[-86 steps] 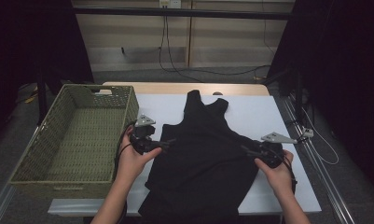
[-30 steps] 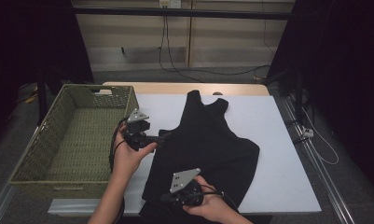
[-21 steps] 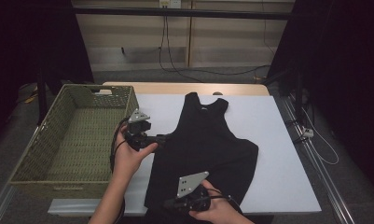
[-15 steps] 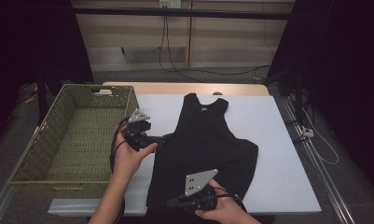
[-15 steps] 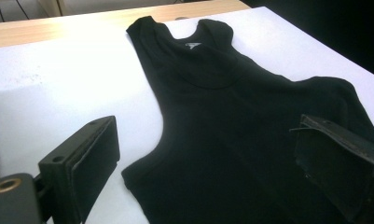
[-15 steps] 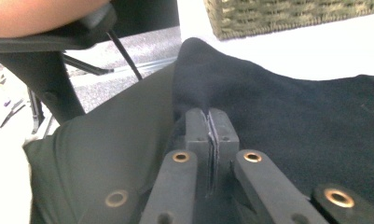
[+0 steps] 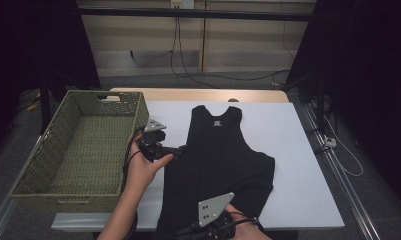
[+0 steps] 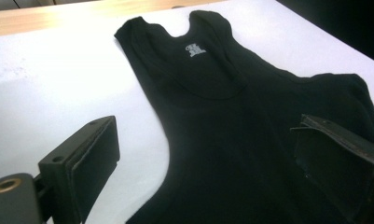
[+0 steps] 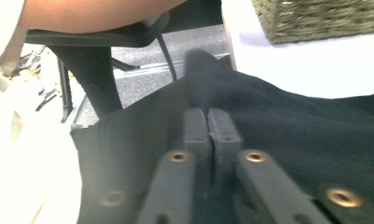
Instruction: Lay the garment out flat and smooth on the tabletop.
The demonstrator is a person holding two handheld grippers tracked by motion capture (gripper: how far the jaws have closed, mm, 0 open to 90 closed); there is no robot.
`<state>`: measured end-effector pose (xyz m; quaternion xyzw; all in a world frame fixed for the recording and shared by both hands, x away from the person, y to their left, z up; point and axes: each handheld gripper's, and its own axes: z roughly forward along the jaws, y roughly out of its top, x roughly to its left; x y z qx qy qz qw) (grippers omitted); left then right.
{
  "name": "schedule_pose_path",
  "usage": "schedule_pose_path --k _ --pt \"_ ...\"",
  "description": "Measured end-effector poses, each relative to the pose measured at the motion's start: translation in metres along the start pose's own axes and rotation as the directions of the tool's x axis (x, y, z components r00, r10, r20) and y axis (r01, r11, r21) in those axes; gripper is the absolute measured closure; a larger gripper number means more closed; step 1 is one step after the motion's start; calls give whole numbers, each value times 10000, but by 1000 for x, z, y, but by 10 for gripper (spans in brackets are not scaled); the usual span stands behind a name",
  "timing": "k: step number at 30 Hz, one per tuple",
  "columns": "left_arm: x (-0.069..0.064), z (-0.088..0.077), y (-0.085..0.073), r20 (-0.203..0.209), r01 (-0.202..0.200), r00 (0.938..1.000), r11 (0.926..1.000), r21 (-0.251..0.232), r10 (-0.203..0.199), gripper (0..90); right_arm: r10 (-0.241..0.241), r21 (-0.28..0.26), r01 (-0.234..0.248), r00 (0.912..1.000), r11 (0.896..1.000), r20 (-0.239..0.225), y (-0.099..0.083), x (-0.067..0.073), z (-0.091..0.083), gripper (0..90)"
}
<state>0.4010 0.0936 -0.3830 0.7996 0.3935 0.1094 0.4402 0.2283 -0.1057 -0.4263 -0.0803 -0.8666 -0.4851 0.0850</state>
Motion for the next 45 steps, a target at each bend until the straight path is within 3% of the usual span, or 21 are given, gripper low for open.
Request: schedule_pose_path --k 1,2,5,7,8,9,10,14,15,17,18,19,20,28,30,31,36,38,40,41,45 --pt "-2 3 -1 -22 263 9997 9993 -272 -263 69 58 29 -58 9999 10000 129 0 0 1 616" --pt "2 2 0 -15 -205 9998 9996 179 205 69 20 203 -32 9981 9998 613 0 -1 1 508" --pt "2 5 -3 -1 -25 10000 9998 217 25 68 514 44 -522 9926 9986 1101 -3 -11 -10 475" --pt "4 6 -4 -61 -114 9999 9997 237 115 68 951 -183 -933 9801 9955 1740 -4 -21 -22 453" --pt "2 9 -5 -68 312 9995 9995 -71 -312 68 1119 -339 -1072 9715 9937 2088 -5 -27 -29 418" --pt "6 7 -5 -89 -215 9997 9991 353 219 68 1401 -550 -1309 9630 9899 2303 -6 -33 -35 412" --pt "4 10 -6 -90 180 9998 9998 36 -180 68 1692 -668 -1572 9517 9853 2562 -8 -38 -41 407" --pt "7 9 -7 -129 -126 9998 9996 267 129 68 2024 -922 -1809 9056 9792 3728 -17 -62 -64 389" --pt "4 11 -7 -89 273 9996 9996 -39 -274 68 2120 -909 -1915 8926 9773 3980 -20 -67 -68 390" --pt "5 11 -7 -89 -24 10000 9998 182 26 68 2337 -1013 -2107 8649 9723 4442 -25 -75 -77 384" --pt "4 13 -8 -29 242 9997 9997 19 -242 68 2461 -1086 -2209 8562 9692 4544 -28 -78 -80 382" --pt "6 11 -8 -61 -211 9998 9992 352 213 68 2540 -1100 -2294 8447 9671 4711 -29 -79 -83 372" --pt "5 12 -8 -56 -30 10000 9996 265 32 68 2613 -1175 -2337 8391 9652 4771 -31 -81 -85 368" --pt "4 14 -7 -18 -240 9997 9992 306 240 68 2544 -962 -2400 8152 9660 5203 -42 -82 -95 372" --pt "1 17 -7 4 153 9999 9999 35 -153 68 2547 -921 -2432 8129 9656 5237 -46 -80 -97 373" --pt "4 15 -6 -30 -305 9995 9986 423 306 68 2585 -953 -2462 8077 9645 5299 -47 -79 -99 373" --pt "1 20 -2 114 -376 9992 9987 345 373 68 2619 -960 -2523 7872 9629 5584 -54 -74 -109 378" --pt "-4 23 0 133 -37 9999 10000 36 37 68 2633 -994 -2528 7782 9624 5701 -58 -71 -114 389" --pt "-3 24 3 201 -384 9991 9987 324 377 68 2588 -894 -2553 7735 9627 5786 -64 -65 -120 401" --pt "-6 27 3 260 -78 9996 10000 25 78 68 2577 -839 -2584 7708 9624 5826 -66 -62 -122 415" --pt "-8 32 8 415 -476 9981 9985 276 464 68 2573 -756 -2646 7669 9614 5879 -76 -52 -128 438"
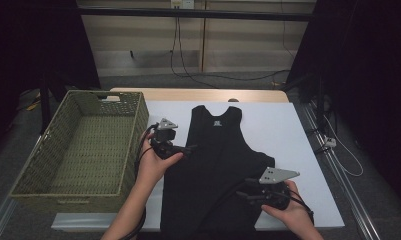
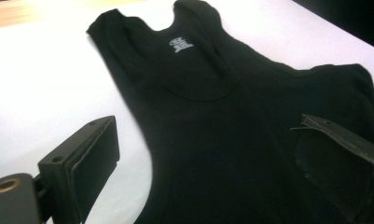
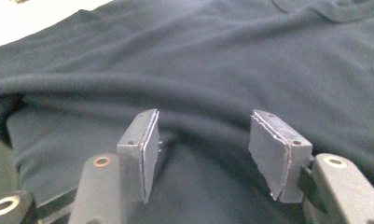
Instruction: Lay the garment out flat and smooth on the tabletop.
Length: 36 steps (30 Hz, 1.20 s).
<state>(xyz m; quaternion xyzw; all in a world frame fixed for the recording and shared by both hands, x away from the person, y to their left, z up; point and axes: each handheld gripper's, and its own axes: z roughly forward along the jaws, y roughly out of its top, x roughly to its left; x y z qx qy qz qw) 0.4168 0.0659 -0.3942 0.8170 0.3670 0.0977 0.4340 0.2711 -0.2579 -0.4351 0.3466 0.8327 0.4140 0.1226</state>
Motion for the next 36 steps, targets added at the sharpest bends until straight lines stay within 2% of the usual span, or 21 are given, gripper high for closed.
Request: schedule_pose_path --k 5,6,7,8,9,11,13,14,15,17,18,19,20,22,23,26,28,29,32,35,36 --pt "-5 7 5 155 -32 9999 10000 -72 33 68 -81 311 83 10000 9995 -46 -10 6 1 463" --pt "-8 9 6 237 345 9991 9990 -278 -339 68 -150 512 153 9999 9986 -69 -11 8 2 470" --pt "-6 9 7 253 -118 9996 9999 -18 119 68 -311 677 309 9995 9972 19 -13 9 4 475" --pt "-8 11 7 233 234 9995 9995 -223 -229 68 -510 861 505 9987 9950 42 -16 11 7 478" --pt "-9 11 7 274 250 9993 9993 -264 -242 68 -480 742 479 9988 9961 -13 -17 12 8 507" --pt "-10 12 8 296 427 9987 9986 -324 -417 68 -279 754 298 9993 9967 -257 -18 11 7 619" --pt "-9 11 9 285 121 9995 9997 -199 -115 68 -142 751 200 9969 9970 -769 -18 11 7 852" --pt "-8 10 9 278 -125 9995 9999 -44 126 68 -139 773 218 9948 9968 -1013 -18 13 7 884" --pt "-9 10 9 299 147 9995 9997 -212 -140 68 -303 799 376 9954 9961 -908 -18 13 7 900" --pt "-8 10 9 289 -25 9996 9999 -152 30 68 -433 960 517 9952 9940 -872 -16 15 6 900" --pt "-10 10 9 338 256 9991 9991 -339 -244 68 -442 966 527 9951 9939 -884 -16 15 6 900" --pt "-7 8 9 320 -49 9995 9999 -125 53 68 -450 997 546 9943 9935 -965 -15 14 6 900" --pt "-9 10 9 287 241 9993 9987 -448 -228 68 -386 1029 502 9930 9934 -1113 -15 13 4 900" --pt "-7 7 10 339 -143 9993 9998 -161 149 68 -360 886 475 9913 9949 -1264 -13 11 -1 900" --pt "-9 8 10 336 230 9992 9990 -374 -217 68 -296 703 397 9897 9967 -1401 -12 11 -4 900" --pt "-9 8 10 369 220 9991 9991 -355 -207 69 -198 386 261 9877 9989 -1548 -9 9 -12 900" --pt "-9 8 11 338 209 9992 9991 -361 -197 68 -226 309 276 9881 9991 -1524 -8 9 -17 900" --pt "-6 6 11 316 -149 9994 9998 -93 152 69 -195 317 249 9869 9992 -1601 -9 9 -18 900" --pt "-10 7 11 380 292 9989 9986 -450 -275 69 -192 337 246 9880 9991 -1530 -13 8 -24 900" --pt "-9 6 11 379 272 9989 9988 -401 -257 69 -103 195 133 9891 9997 -1469 -17 4 -34 900" --pt "-7 5 12 361 -40 9993 9998 -218 48 69 -66 127 85 9901 9999 -1405 -19 3 -38 900"
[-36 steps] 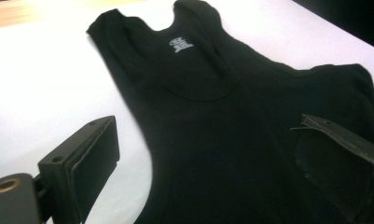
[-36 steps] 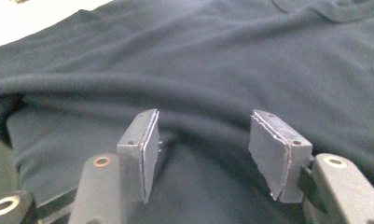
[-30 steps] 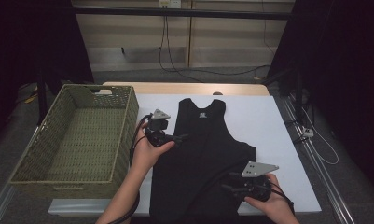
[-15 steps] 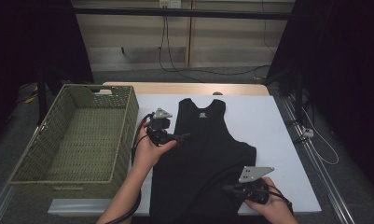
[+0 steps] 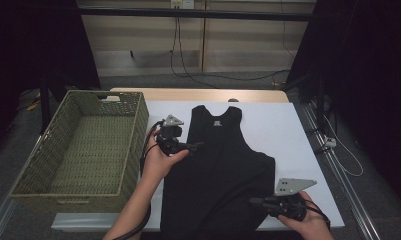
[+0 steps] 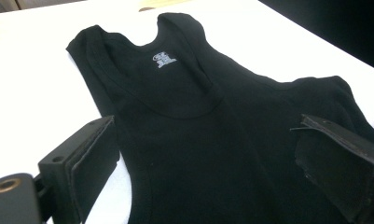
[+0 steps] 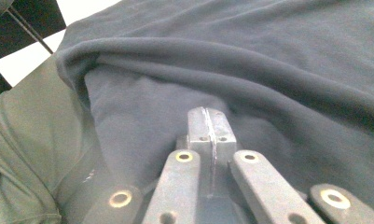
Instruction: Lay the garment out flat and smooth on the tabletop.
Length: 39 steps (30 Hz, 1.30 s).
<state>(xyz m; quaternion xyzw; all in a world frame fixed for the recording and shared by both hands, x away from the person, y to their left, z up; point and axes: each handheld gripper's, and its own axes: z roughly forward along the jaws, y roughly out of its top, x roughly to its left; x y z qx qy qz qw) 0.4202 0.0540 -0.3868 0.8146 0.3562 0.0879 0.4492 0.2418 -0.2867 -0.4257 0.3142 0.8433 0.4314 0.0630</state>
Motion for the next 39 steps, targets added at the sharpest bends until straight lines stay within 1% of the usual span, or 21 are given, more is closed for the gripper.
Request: schedule_pose_path --k 6,10,12,13,14,17,19,20,22,24,25,26,27,28,29,31,33,35,36,38,39 --pt "-3 1 0 -7 318 9995 9991 -290 -318 69 345 -450 -338 9993 9984 157 -8 -7 -27 900" --pt "-2 1 0 2 324 9995 9991 -289 -325 69 923 -875 -835 9906 9927 1014 -11 -18 -31 900" --pt "0 -1 0 -22 -65 10000 10000 47 65 69 1094 -749 -973 9775 9924 1803 -9 -23 -24 719" --pt "-2 0 0 -4 304 9995 9993 -232 -304 69 1244 -673 -1126 9698 9914 2098 -8 -27 -19 706" --pt "1 -2 0 1 -38 10000 10000 -29 38 68 1384 -628 -1269 9611 9899 2391 -7 -30 -15 678" --pt "2 -3 0 -34 -36 10000 10000 -3 36 69 1549 -317 -1530 9320 9877 3278 -6 -43 -3 627" --pt "0 -1 -2 -21 307 9995 9992 -265 -308 69 1999 -458 -1982 8962 9791 3961 -6 -51 2 581" --pt "3 -3 -2 -70 -43 10000 10000 2 44 69 2112 -551 -2076 8815 9767 4223 -7 -56 2 546" --pt "3 -4 -3 -79 -33 10000 10000 10 33 69 2628 -683 -2630 8369 9624 4801 -8 -64 4 511" --pt "1 -3 -4 -48 343 9994 9991 -263 -344 69 2961 -706 -3047 8035 9498 5165 -12 -72 5 497" --pt "0 -4 -4 -61 468 9989 9984 -302 -470 68 3089 -825 -3112 8059 9468 5051 -13 -74 7 525" --pt "0 -4 -4 -83 526 9986 9981 -315 -528 69 3090 -777 -3109 8215 9473 4792 -15 -75 10 535" --pt "2 -6 -4 -126 215 9997 9998 -47 -216 69 3012 -854 -2982 8223 9507 4828 -14 -73 10 726" --pt "3 -7 -4 -129 45 9999 10000 3 -45 69 2854 -731 -2811 8632 9569 4164 -13 -73 10 860" --pt "3 -7 -5 -112 -2 9999 10000 -28 2 69 2987 -694 -2948 8772 9530 3759 -11 -71 11 883" --pt "3 -9 -5 -124 -75 9999 10000 -3 75 69 2562 -342 -2639 8858 9640 3868 -5 -65 8 888" --pt "2 -9 -5 -126 84 9999 9999 -134 -86 69 2449 -712 -2367 8803 9690 4063 1 -67 -2 890" --pt "2 -10 -5 -111 -73 9999 10000 -9 73 69 2840 -1281 -2536 8691 9588 4050 4 -74 -17 891" --pt "0 -8 -6 -99 407 9991 9987 -293 -410 69 2965 -1519 -2557 8584 9548 4187 5 -78 -25 892" --pt "4 -10 -6 -169 -162 9997 9998 128 164 69 3174 -1776 -2658 8490 9475 4225 7 -86 -36 892" --pt "1 -8 -7 -145 342 9993 9992 -194 -345 69 3244 -1774 -2733 8406 9454 4338 8 -89 -38 892"
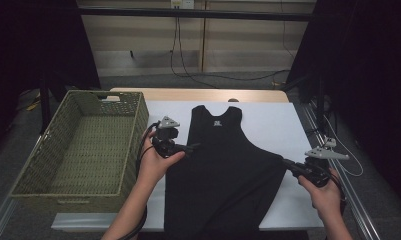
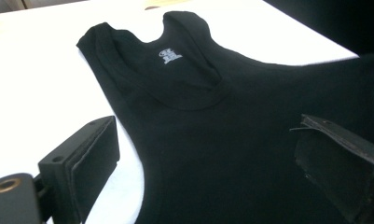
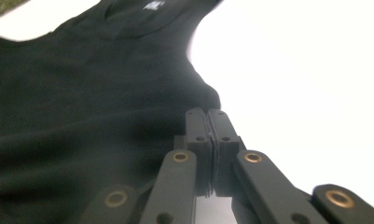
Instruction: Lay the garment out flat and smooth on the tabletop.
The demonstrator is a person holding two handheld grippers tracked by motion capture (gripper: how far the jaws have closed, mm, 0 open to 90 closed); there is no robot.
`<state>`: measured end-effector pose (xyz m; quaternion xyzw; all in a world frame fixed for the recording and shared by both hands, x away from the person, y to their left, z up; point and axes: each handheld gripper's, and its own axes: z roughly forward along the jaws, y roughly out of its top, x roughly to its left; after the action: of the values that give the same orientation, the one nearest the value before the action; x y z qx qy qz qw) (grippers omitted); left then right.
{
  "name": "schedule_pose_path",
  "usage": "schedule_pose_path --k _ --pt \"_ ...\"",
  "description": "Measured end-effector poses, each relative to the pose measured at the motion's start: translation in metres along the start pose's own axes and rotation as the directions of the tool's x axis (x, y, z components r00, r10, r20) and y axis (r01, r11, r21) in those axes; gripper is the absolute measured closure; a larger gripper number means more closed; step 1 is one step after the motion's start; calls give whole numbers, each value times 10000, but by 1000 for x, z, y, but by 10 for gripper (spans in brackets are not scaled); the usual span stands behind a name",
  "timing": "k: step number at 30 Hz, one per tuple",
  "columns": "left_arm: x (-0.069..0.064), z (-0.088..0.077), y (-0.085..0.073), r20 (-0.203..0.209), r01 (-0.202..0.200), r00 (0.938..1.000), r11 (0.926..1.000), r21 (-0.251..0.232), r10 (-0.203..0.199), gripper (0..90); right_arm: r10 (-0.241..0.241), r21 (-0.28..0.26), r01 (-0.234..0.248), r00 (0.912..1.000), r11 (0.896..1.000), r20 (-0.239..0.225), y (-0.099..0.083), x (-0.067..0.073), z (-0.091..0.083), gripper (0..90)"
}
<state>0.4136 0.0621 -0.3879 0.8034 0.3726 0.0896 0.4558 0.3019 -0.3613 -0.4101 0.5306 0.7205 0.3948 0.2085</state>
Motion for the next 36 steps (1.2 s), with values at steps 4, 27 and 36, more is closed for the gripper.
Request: schedule_pose_path --k 4,27,36 --pt "2 -1 0 -2 -381 9993 9990 233 381 69 -23 -124 25 9999 9999 130 0 -6 9 886" --pt "4 -6 -51 -874 118 9962 9971 750 -53 76 -182 99 177 9985 9998 510 -27 4 2 672" --pt "-1 -9 -63 -1085 -254 9936 9977 626 321 111 -390 748 354 9981 9966 477 -41 30 2 535"
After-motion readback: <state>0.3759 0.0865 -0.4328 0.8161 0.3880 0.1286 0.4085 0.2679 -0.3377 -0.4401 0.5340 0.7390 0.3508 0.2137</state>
